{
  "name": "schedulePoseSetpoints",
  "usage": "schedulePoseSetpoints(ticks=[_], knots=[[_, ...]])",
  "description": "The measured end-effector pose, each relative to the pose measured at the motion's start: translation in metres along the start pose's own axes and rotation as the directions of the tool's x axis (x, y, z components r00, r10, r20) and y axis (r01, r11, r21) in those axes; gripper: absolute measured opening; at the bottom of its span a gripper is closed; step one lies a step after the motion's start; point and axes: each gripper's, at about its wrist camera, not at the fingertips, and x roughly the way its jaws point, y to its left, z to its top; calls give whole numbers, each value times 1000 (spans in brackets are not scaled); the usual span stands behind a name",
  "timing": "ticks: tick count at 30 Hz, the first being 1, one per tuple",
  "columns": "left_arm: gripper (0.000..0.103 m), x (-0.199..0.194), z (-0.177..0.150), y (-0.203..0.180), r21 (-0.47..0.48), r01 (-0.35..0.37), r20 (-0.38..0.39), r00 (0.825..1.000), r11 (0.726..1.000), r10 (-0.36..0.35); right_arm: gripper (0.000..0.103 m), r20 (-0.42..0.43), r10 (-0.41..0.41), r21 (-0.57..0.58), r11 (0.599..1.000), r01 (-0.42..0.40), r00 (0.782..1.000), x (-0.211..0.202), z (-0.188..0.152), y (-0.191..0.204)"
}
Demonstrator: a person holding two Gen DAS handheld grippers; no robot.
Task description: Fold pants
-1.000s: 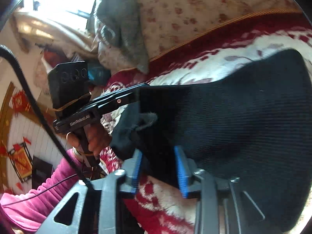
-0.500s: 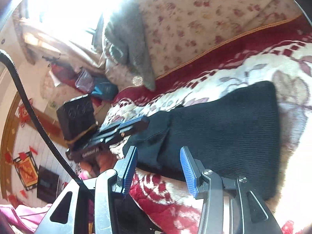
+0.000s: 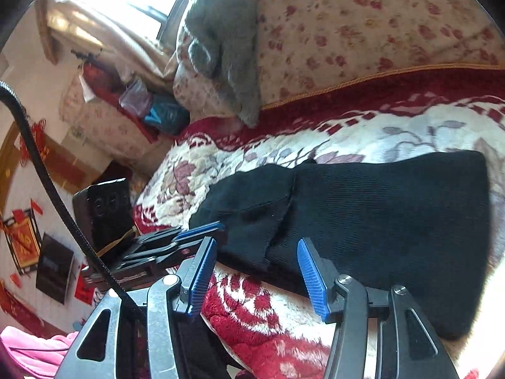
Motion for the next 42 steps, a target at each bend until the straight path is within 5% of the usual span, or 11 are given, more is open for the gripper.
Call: schedulePoseSetpoints(ticks=[5,6,9,10,11,20,30,33,42], knots=[[10,-47,-18,32,-103,-124,112,984,987,136,52,-37,14,-25,1000,-15,999,25,8,12],[16,-51,-19,37,-126,-128,120,982,984,143,52,-49,17,-38,999,-19,999,31,9,16],[56,-69,-31,60,-259,-118,172,971,959,167,58,-83,-3,-128,992,-8,997,54,16,36],[57,-75,-35,68,-302,-100,200,966,948,165,63,-94,-14,-152,988,-1,996,61,19,41],[57,-79,-39,75,-342,-77,220,962,937,159,70,-113,-20,-183,983,-1,993,71,23,49],[57,-74,-57,113,-562,-84,216,945,823,244,71,-235,-15,-316,947,-62,972,147,66,94],[57,-57,-51,120,-592,-205,167,915,779,368,71,-333,-18,-356,928,-108,943,224,103,113],[57,-53,-50,124,-597,-258,142,898,760,417,71,-336,-9,-334,936,-111,942,231,104,108],[57,-49,-48,128,-609,-289,127,883,739,451,71,-340,-48,-373,924,-88,939,237,94,106]])
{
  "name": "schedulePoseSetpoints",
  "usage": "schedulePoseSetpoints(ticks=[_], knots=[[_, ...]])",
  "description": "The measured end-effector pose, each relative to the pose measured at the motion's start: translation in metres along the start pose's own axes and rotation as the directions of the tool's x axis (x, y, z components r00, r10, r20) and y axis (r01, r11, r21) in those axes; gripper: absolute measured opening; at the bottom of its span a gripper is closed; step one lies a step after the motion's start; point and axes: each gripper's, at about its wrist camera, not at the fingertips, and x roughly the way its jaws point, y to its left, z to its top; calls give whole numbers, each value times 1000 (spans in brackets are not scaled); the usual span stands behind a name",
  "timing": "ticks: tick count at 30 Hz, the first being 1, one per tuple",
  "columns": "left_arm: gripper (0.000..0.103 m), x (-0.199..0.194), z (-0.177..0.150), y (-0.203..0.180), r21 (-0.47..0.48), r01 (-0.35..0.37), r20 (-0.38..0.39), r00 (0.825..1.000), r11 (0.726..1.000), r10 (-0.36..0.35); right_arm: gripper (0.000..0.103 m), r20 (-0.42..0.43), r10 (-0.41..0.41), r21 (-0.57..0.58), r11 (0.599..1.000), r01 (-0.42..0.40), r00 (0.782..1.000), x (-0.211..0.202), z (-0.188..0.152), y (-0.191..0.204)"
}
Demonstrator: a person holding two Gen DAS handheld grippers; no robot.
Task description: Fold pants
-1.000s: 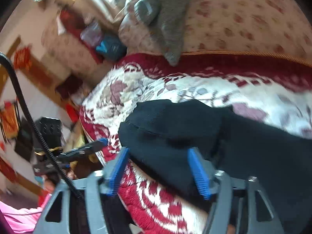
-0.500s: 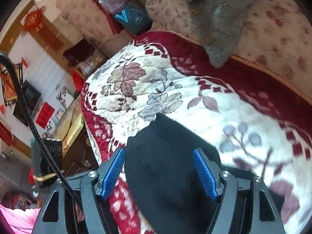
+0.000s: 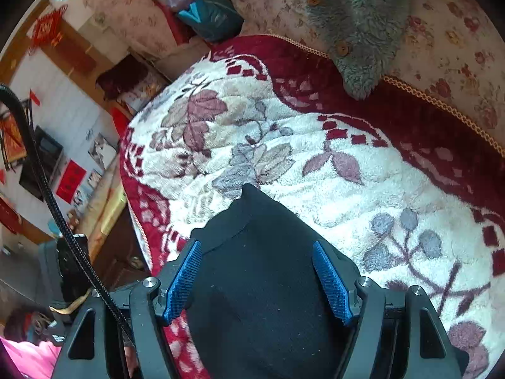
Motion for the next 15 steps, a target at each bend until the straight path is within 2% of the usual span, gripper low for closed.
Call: schedulePoseSetpoints(ticks=[10,15], knots=[[57,2,0,-4,2,-7,1,1000,1000,7,71,32,25,36,999,-26,999,-3,7,-3],[57,3,0,-4,4,-13,4,1000,1000,13,71,21,21,32,999,-22,1000,-1,5,-2]])
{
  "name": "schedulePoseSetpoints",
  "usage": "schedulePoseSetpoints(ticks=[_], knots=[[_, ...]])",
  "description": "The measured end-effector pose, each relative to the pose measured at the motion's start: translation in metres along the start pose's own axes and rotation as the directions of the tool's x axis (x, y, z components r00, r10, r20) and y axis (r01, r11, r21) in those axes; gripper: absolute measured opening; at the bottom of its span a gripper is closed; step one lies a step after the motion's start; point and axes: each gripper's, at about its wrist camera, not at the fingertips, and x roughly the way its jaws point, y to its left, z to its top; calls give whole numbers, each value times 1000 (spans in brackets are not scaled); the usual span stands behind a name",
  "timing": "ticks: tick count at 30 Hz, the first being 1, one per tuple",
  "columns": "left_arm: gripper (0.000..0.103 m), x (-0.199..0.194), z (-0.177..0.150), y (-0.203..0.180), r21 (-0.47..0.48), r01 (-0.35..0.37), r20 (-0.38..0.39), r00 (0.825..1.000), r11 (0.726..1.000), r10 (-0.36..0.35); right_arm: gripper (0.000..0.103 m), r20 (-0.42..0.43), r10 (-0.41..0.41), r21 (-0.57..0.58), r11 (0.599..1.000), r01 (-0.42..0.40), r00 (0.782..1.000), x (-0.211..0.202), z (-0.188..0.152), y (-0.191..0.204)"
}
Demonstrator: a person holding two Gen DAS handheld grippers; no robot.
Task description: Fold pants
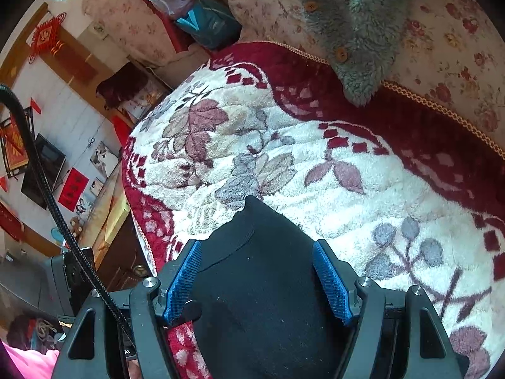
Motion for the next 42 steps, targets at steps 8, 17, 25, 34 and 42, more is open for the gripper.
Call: schedulePoseSetpoints(ticks=[8,17,25,34,42], knots=[[57,-8,-5,3,-4,-6,18,1000,1000,6,71,-9,3,-1,1000,-3,1000,3,4,1],[57,1,-8,4,-39,31,-9,999,999,-31,71,-60,-7,-18,1000,6,998,22,15,0],[60,8,-5,6,-62,53,-12,999,997,-54,72,-128,-22,-77,997,12,992,51,27,6],[68,16,-4,8,-54,77,14,997,996,-76,65,-246,-108,-221,974,53,963,105,39,16],[21,19,-5,5,31,97,43,994,995,-98,23,-178,-122,-262,962,72,976,100,34,17]])
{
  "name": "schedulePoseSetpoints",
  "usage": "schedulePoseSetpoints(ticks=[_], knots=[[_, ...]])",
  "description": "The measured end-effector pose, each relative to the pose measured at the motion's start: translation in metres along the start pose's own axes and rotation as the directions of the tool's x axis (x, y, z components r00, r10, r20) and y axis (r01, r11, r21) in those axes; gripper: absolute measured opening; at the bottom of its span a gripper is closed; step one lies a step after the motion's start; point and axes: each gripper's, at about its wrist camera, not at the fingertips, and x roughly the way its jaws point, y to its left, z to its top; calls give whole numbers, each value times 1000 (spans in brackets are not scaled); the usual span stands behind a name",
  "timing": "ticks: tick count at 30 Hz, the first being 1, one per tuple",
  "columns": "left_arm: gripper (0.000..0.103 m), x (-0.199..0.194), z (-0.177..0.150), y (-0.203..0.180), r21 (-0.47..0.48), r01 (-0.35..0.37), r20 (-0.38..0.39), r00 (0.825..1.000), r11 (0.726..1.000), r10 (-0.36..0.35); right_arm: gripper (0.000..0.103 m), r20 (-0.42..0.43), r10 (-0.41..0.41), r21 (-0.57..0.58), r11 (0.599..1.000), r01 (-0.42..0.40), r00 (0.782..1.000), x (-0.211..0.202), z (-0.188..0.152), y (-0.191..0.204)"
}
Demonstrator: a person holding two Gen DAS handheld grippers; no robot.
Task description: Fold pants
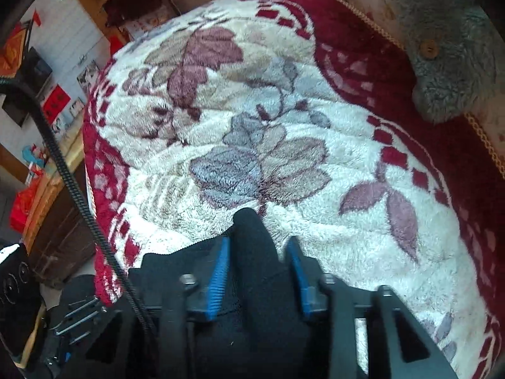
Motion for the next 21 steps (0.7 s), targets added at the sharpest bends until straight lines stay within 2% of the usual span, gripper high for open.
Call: schedulePoseSetpoints(ticks=[1,3,6,11,17,21], knots=[[16,-2,1,1,-4,16,1,1000,1000,-16,21,21,15,8,1000,-15,1000,-5,-1,0],[15,-10,2,-3,10,30,26,999,999,-31,18,63,44,15,999,-45,997,-17,-2,4],[14,-29,3,-16,64,35,73,997,997,-39,17,119,63,-6,998,-63,991,-39,-3,17],[14,-59,7,-45,146,86,124,987,986,-104,17,221,107,6,994,-111,969,-94,-2,27],[14,-89,2,-97,263,171,134,968,949,-211,17,335,129,62,985,-158,933,-167,-25,19],[14,-98,-8,-139,353,224,116,953,908,-280,17,403,126,109,977,-185,906,-211,-54,7]])
